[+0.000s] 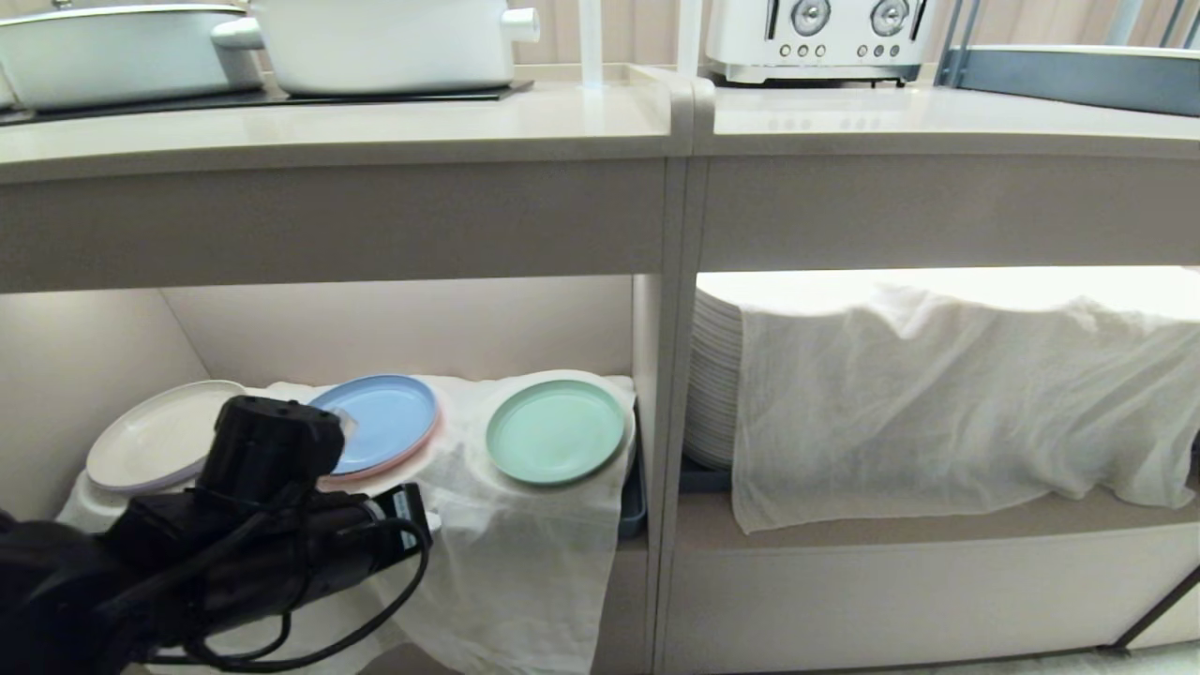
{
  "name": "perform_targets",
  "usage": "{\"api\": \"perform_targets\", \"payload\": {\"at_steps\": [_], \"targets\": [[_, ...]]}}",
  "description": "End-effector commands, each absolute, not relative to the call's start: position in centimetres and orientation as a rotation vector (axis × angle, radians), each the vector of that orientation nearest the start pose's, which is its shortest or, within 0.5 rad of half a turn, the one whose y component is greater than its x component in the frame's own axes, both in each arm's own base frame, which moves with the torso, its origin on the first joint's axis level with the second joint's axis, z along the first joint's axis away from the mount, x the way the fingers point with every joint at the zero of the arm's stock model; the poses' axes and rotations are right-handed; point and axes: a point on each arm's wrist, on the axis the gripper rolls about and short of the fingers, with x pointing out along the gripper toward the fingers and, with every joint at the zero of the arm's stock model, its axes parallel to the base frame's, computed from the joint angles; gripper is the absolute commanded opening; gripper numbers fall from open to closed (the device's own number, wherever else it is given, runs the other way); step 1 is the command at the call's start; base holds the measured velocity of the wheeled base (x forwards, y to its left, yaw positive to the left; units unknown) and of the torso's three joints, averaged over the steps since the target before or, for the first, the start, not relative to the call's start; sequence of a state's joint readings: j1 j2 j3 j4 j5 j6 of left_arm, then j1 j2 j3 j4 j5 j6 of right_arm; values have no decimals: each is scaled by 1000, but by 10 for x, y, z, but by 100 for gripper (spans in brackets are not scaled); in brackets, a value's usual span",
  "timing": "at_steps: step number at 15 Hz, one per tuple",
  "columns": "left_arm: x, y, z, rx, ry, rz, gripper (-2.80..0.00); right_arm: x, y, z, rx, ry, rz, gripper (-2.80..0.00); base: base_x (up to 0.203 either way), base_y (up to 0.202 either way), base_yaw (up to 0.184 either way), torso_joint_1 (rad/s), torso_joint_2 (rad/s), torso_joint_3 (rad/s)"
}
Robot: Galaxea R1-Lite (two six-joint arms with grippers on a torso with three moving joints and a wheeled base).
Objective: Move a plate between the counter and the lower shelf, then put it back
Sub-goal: Pick up the plate in the cupboard
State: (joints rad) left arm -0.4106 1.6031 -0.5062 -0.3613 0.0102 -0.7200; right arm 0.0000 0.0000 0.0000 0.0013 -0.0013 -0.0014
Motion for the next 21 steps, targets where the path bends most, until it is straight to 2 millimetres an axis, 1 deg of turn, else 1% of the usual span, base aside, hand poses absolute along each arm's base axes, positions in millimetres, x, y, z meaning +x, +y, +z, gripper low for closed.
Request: {"api": "perform_targets", "payload": {"at_steps": [1, 3, 6, 8, 9, 14, 21], "targets": [[227, -98, 98, -537, 860, -63, -280, -23, 0, 75, -2, 2, -2, -280, 0, 0, 0, 0, 0, 0], [233, -100, 92, -535, 872, -28, -280, -23, 0, 75, -2, 2, -2, -280, 0, 0, 0, 0, 0, 0], [245, -106, 88, -541, 872, -13, -280, -23, 0, 75, -2, 2, -1, -280, 0, 0, 0, 0, 0, 0], [250, -110, 85, -540, 879, -14, -280, -23, 0, 75, -2, 2, -2, -280, 0, 0, 0, 0, 0, 0], [252, -112, 83, -536, 885, -16, 0, -23, 0, 75, -2, 2, -2, -280, 0, 0, 0, 0, 0, 0], [265, -121, 76, -526, 892, -13, 0, -23, 0, 75, -2, 2, -2, -280, 0, 0, 0, 0, 0, 0], [295, -132, 66, -521, 869, 16, 0, -23, 0, 75, -2, 2, -1, -280, 0, 0, 0, 0, 0, 0]]}}
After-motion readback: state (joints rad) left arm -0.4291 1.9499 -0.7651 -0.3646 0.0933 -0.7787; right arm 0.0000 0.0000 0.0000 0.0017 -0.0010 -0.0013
